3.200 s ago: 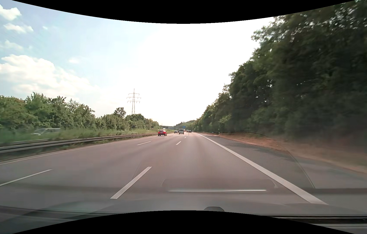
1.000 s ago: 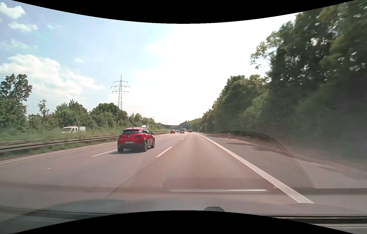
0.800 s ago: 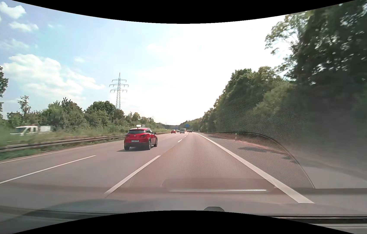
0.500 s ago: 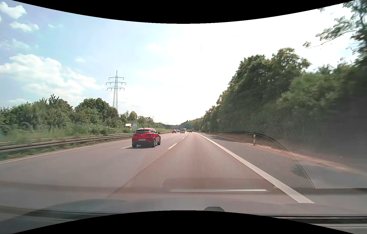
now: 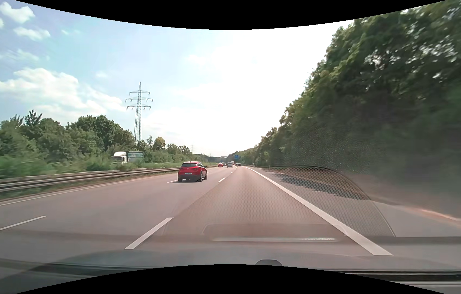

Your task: Follow the waypoints while adhering to traffic rules and regulations

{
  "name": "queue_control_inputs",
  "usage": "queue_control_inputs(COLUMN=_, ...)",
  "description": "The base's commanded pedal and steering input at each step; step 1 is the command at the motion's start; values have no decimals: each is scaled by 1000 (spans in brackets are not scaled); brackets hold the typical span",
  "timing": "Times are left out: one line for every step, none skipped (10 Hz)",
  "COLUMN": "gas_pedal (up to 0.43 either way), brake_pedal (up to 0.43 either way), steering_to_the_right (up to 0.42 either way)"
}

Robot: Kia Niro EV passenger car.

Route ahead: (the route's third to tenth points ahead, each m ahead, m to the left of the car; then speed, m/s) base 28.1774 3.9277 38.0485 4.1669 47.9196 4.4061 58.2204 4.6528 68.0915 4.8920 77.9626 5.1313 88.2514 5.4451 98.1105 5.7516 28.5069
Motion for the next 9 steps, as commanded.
queue_control_inputs(gas_pedal=197, brake_pedal=0, steering_to_the_right=-7)
queue_control_inputs(gas_pedal=197, brake_pedal=0, steering_to_the_right=-7)
queue_control_inputs(gas_pedal=197, brake_pedal=0, steering_to_the_right=-7)
queue_control_inputs(gas_pedal=197, brake_pedal=0, steering_to_the_right=-6)
queue_control_inputs(gas_pedal=197, brake_pedal=0, steering_to_the_right=-7)
queue_control_inputs(gas_pedal=197, brake_pedal=0, steering_to_the_right=-6)
queue_control_inputs(gas_pedal=197, brake_pedal=0, steering_to_the_right=-7)
queue_control_inputs(gas_pedal=197, brake_pedal=0, steering_to_the_right=-7)
queue_control_inputs(gas_pedal=197, brake_pedal=0, steering_to_the_right=-7)
